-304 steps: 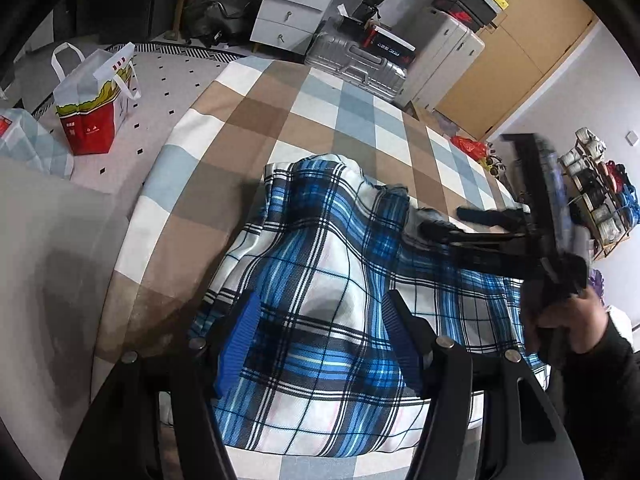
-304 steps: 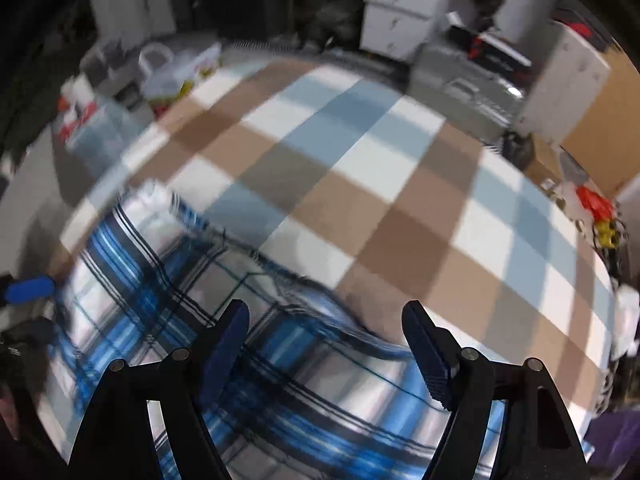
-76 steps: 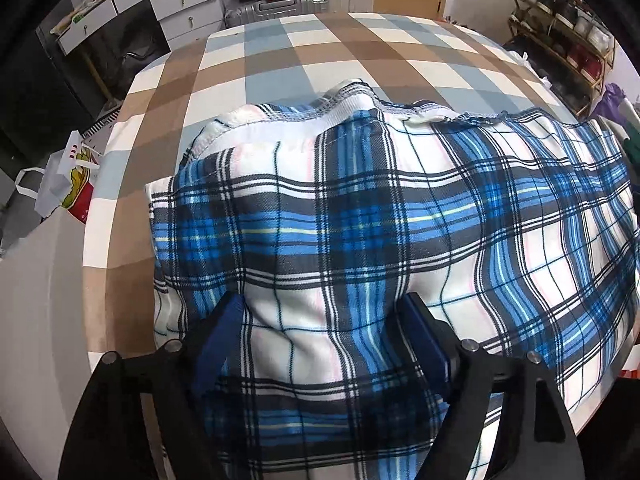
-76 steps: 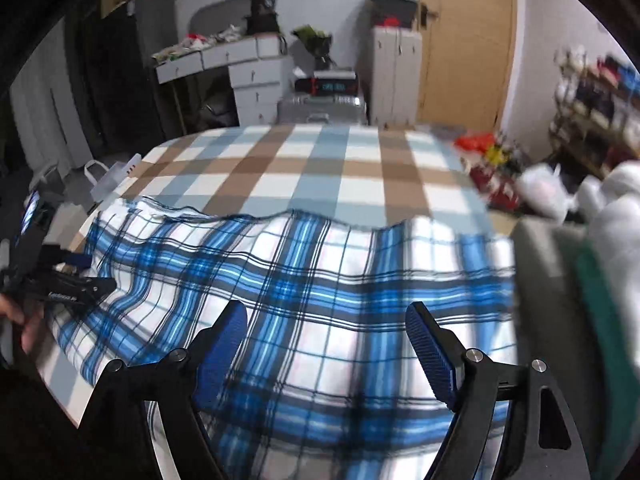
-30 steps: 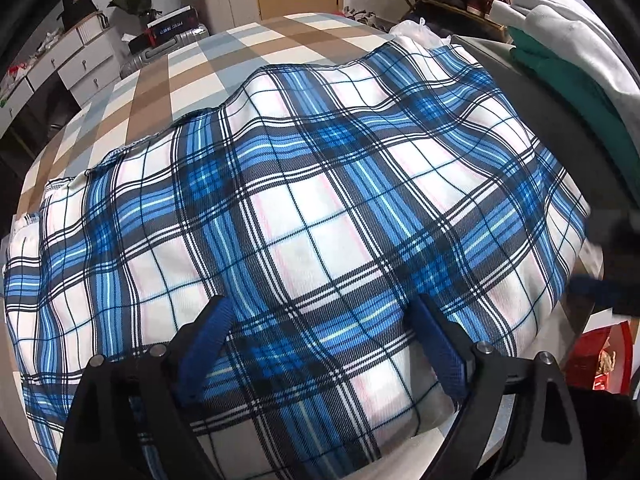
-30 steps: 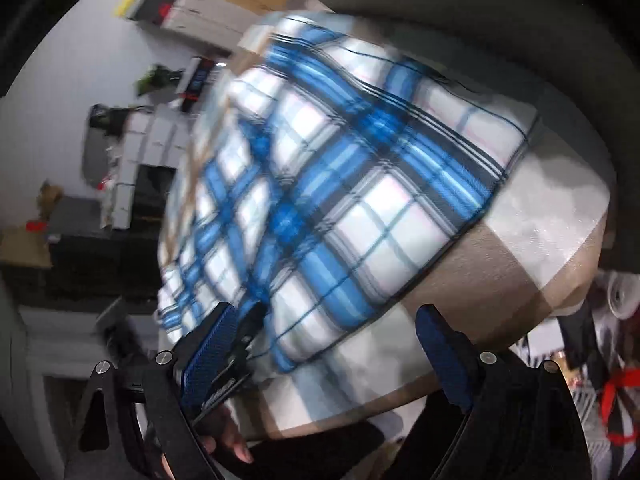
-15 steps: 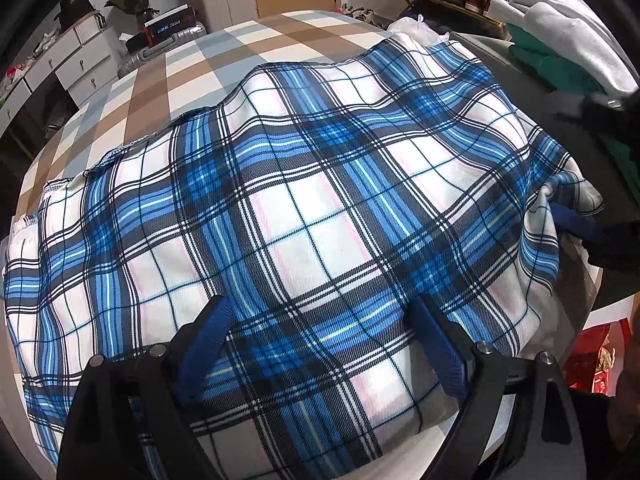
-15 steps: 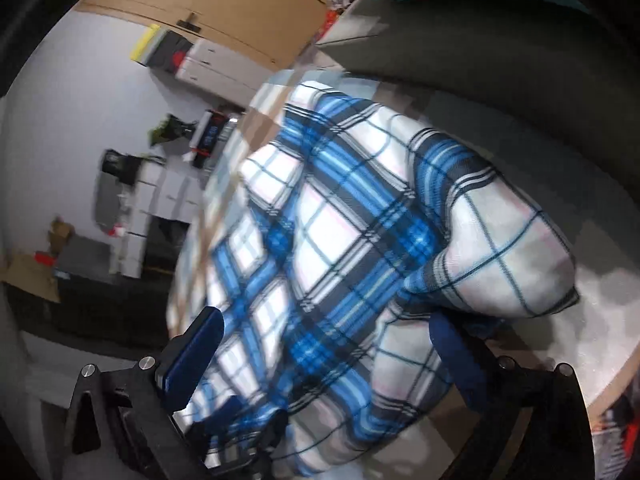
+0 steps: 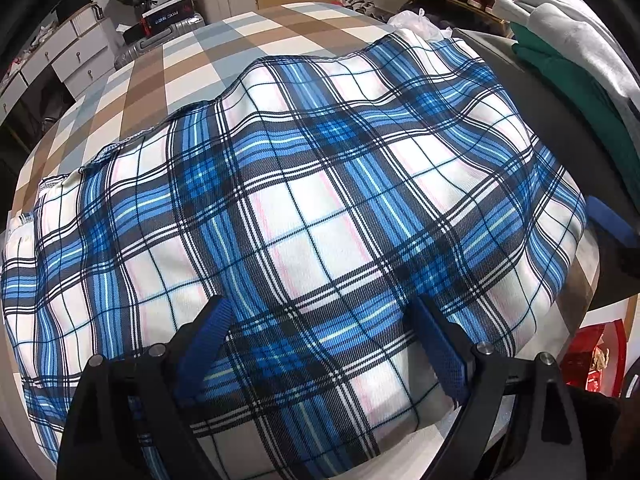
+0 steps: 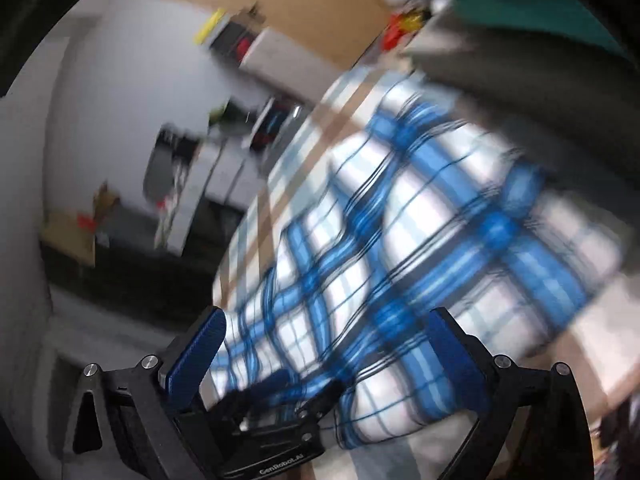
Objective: Fold large clothes
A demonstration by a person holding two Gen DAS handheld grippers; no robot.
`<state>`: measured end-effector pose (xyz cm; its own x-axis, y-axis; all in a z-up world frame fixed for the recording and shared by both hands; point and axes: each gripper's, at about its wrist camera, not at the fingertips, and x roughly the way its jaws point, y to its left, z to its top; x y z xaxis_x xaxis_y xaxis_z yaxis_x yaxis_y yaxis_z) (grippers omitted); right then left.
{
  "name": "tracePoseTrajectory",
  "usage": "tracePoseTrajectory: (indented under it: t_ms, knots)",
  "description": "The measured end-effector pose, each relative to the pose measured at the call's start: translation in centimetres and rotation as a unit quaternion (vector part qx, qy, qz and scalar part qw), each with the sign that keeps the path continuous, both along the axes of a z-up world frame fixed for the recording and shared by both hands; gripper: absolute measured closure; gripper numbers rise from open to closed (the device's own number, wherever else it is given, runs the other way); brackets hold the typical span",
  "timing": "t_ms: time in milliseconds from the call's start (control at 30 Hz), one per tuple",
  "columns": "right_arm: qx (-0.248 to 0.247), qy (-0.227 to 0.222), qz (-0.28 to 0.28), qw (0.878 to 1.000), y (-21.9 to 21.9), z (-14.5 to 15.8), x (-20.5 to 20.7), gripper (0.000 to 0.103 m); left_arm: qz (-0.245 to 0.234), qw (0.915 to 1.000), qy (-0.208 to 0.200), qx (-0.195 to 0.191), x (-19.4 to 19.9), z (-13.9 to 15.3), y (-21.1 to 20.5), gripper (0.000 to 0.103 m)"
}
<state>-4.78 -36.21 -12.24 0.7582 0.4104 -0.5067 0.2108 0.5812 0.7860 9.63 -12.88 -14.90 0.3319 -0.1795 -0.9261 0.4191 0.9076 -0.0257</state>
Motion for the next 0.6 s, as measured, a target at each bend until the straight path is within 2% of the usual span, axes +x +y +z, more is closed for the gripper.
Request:
tracePoseTrajectory:
  t_ms: [100,167,233,367,500,600]
  knots:
    - [-0.005,0.023,-0.028,0.999,-1.4,0.2,-1.8,0.001,0.001,1.0,0.003,0.001,0.1,0.0,0.0,0.014]
    - [0.012,0.064,-0.026,0.998,-2.2,-0.7,-2.5,0.0,0.0,1.0,0.005,0.003,0.2,0.0,-0.1,0.014]
    - [0.031,0.099,-0.002,0.995,-2.5,-2.0,-2.0,0.0,-0.002,1.0,0.009,0.002,0.3,0.1,-0.1,0.014]
    - [0.028,0.155,0.067,0.985,-1.3,-3.9,0.7,0.0,-0.004,1.0,0.006,-0.006,0.1,0.1,0.2,0.014]
    - [-0.01,0.159,0.067,0.985,-0.5,-3.6,2.8,0.0,-0.007,0.9999,0.006,-0.01,-0.1,0.1,0.4,0.014]
    - [0.017,0.142,0.046,0.989,-0.4,-3.9,4.3,0.0,-0.004,0.9999,0.003,-0.013,-0.2,0.1,0.5,0.014]
